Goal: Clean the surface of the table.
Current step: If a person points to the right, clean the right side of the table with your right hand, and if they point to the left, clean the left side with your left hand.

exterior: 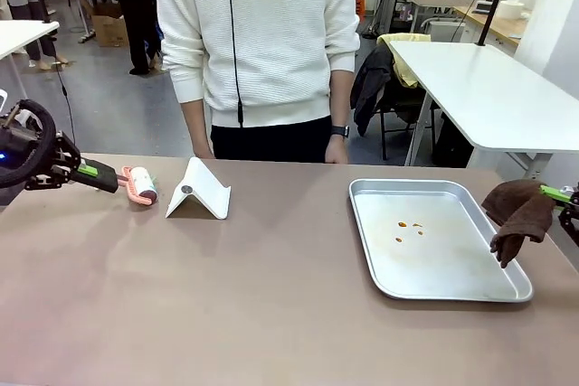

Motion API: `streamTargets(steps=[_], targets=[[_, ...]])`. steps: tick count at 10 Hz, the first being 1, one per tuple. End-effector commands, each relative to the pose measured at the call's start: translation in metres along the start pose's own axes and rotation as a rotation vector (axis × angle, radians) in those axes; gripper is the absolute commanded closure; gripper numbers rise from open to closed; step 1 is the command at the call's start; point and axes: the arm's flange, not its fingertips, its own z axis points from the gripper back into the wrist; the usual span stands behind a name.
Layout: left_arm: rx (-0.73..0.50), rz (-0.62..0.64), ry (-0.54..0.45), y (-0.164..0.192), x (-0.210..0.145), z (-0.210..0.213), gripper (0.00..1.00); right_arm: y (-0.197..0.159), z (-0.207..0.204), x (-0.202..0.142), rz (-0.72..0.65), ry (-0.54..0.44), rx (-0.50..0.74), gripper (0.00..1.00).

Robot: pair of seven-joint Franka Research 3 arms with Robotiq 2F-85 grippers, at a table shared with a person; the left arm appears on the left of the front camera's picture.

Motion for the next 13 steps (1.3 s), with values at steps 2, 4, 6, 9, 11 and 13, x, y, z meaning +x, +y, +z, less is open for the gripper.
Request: streamTargets(steps=[2,4,6,9,11,13], targets=[[-0.034,-0.005,-0.025,-0.001,-0.004,0.016,1.00,0.005,0.000,-0.003,0.009,0.015,0.005,1.00],[-0.164,-0.043,-0.046,-0.013,-0.017,0.056,1.00,0.005,0.000,-0.003,0.009,0.015,0.005,1.00],[-0.304,-0.096,-0.062,-0.017,-0.037,0.105,1.00,0.005,0.000,-0.003,0.009,0.015,0.005,1.00],[-0.428,-0.134,-0.002,0.009,-0.074,0.174,1.00,0.005,0.000,-0.003,0.009,0.015,0.005,1.00],[-0.509,-0.153,0.044,0.030,-0.104,0.206,1.00,0.005,0.000,-0.003,0.009,0.015,0.005,1.00],[-0.564,-0.180,0.071,0.048,-0.125,0.220,1.00,0.005,0.000,-0.003,0.009,0.015,0.005,1.00]])
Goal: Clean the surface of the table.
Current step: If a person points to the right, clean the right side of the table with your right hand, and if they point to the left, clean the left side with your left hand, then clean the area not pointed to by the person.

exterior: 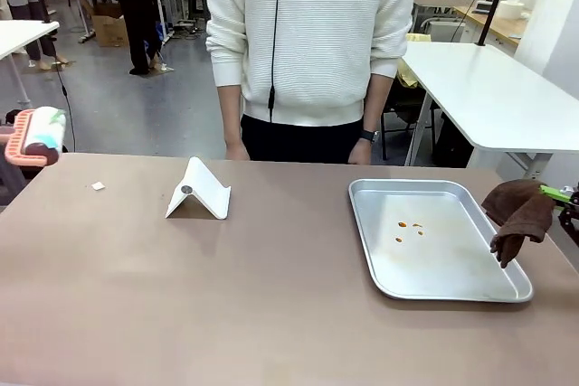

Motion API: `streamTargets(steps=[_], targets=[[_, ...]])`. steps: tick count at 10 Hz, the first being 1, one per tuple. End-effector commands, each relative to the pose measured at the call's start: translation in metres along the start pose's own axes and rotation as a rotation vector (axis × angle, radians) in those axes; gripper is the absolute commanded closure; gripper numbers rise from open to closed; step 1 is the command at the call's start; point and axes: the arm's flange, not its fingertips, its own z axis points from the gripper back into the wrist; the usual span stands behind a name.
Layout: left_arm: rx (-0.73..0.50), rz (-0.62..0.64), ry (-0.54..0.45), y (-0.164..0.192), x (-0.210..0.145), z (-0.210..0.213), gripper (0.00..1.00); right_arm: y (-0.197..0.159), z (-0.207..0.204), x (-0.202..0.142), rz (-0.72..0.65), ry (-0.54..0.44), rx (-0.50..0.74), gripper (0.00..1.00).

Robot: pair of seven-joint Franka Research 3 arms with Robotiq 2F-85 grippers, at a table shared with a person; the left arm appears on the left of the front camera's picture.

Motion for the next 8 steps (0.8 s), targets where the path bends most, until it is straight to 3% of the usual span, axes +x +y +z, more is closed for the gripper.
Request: streamTargets(steps=[1,8], targets=[[-0.044,-0.021,0.045,0.009,-0.013,0.009,1.00,0.005,0.000,-0.003,0.009,0.014,0.005,1.00],[-0.022,-0.002,0.018,0.003,-0.009,0.006,1.00,0.005,0.000,-0.003,0.009,0.014,0.005,1.00]])
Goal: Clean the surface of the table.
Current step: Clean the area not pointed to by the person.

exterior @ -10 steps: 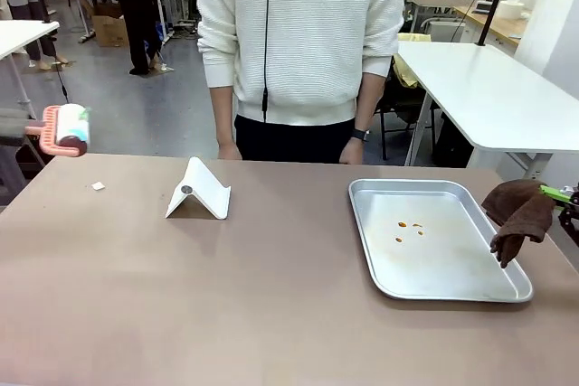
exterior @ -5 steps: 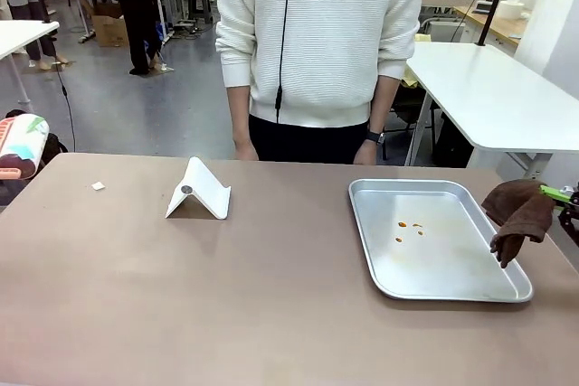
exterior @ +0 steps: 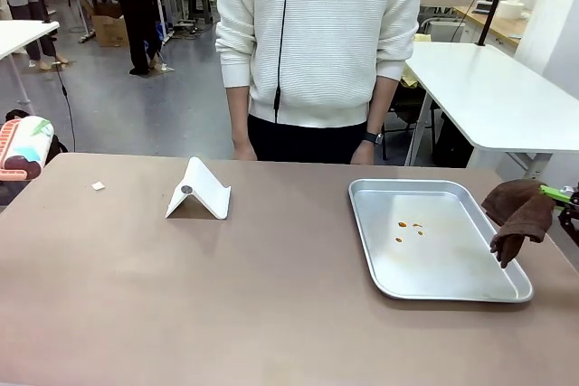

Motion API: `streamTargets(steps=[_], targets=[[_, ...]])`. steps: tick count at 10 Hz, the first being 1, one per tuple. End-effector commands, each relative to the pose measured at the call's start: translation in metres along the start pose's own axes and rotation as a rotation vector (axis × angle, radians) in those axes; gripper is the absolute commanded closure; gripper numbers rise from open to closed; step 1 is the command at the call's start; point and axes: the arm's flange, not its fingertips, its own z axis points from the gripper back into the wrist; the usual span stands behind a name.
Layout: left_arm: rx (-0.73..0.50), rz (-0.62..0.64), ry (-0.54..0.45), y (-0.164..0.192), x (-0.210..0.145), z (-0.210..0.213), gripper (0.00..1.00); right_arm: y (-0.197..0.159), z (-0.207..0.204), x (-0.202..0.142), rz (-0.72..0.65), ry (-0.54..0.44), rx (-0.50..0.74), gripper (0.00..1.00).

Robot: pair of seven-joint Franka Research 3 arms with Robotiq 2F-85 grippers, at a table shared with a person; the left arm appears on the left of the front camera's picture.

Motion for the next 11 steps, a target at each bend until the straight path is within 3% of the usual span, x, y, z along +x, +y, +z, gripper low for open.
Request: streamTargets(steps=[1,11], targets=[[-0.006,-0.004,-0.013,-0.0046,0.0010,-0.0006,1.00,0.0049,0.0003,-0.0026,0.009,0.014,0.005,1.00],[-0.006,-0.004,-0.013,-0.0046,0.0010,-0.0006,1.00,0.0049,0.0003,-0.0026,0.009,0.014,0.005,1.00]])
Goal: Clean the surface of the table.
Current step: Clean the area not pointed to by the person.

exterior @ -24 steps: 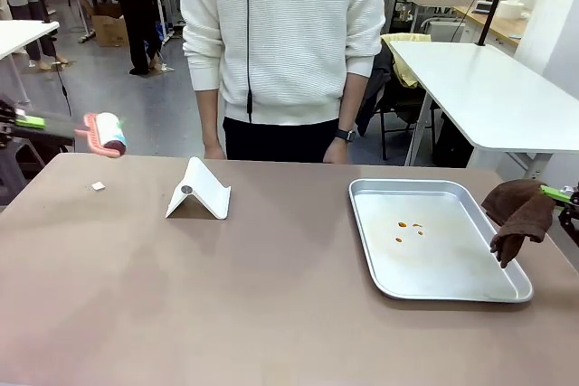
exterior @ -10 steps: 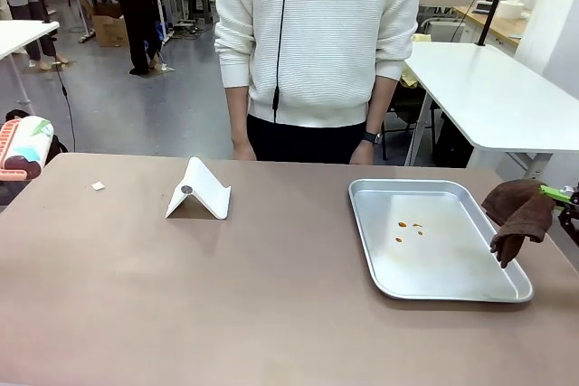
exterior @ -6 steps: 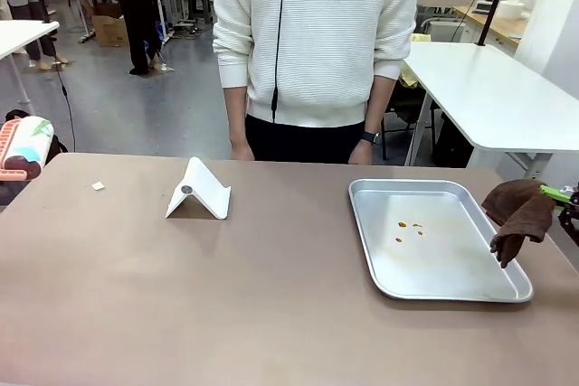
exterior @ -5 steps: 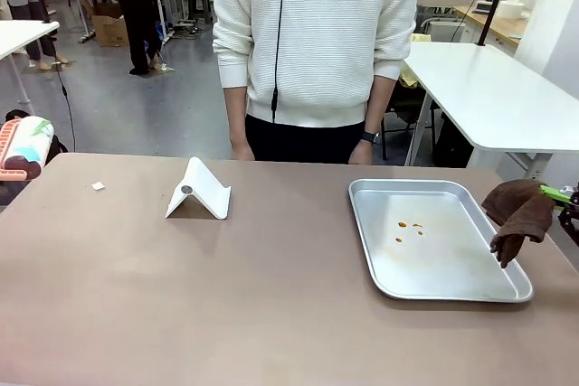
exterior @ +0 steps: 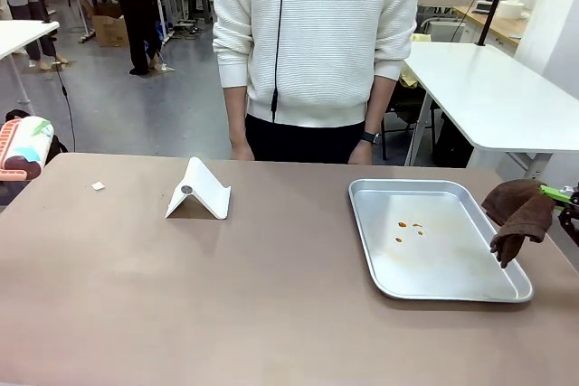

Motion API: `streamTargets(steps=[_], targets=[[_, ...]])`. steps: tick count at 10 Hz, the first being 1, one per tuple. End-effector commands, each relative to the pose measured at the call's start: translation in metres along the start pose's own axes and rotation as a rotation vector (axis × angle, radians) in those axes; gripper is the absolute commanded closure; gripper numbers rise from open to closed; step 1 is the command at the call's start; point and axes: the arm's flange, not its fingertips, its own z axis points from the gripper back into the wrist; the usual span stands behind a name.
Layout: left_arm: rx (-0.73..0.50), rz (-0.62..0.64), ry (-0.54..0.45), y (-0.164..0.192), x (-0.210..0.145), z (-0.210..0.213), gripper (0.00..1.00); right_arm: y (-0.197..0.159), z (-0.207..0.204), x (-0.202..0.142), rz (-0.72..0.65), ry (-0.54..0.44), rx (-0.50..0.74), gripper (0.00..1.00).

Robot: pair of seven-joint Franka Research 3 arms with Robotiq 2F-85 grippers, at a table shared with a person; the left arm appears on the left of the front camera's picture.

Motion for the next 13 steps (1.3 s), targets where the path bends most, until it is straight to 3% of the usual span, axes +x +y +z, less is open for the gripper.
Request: streamTargets(steps=[1,7,8,9,10,13], targets=[[-0.006,-0.004,-0.013,-0.005,0.001,-0.001,1.00,0.005,0.000,-0.003,0.009,0.014,0.005,1.00],[-0.006,-0.004,-0.013,-0.005,0.001,-0.001,1.00,0.005,0.000,-0.003,0.009,0.014,0.005,1.00],[-0.006,-0.004,-0.013,-0.005,0.001,-0.001,1.00,0.000,0.000,0.000,0.000,0.000,0.000,0.91],[-0.006,-0.004,-0.013,-0.005,0.001,-0.001,1.00,0.014,-0.016,0.003,0.049,0.055,-0.028,0.91],[-0.006,-0.004,-0.013,-0.005,0.001,-0.001,1.00,0.029,-0.036,0.007,0.116,0.129,-0.074,0.91],[-0.006,-0.004,-0.013,-0.005,0.001,-0.001,1.00,0.045,-0.087,0.040,0.174,0.170,-0.383,0.91]])
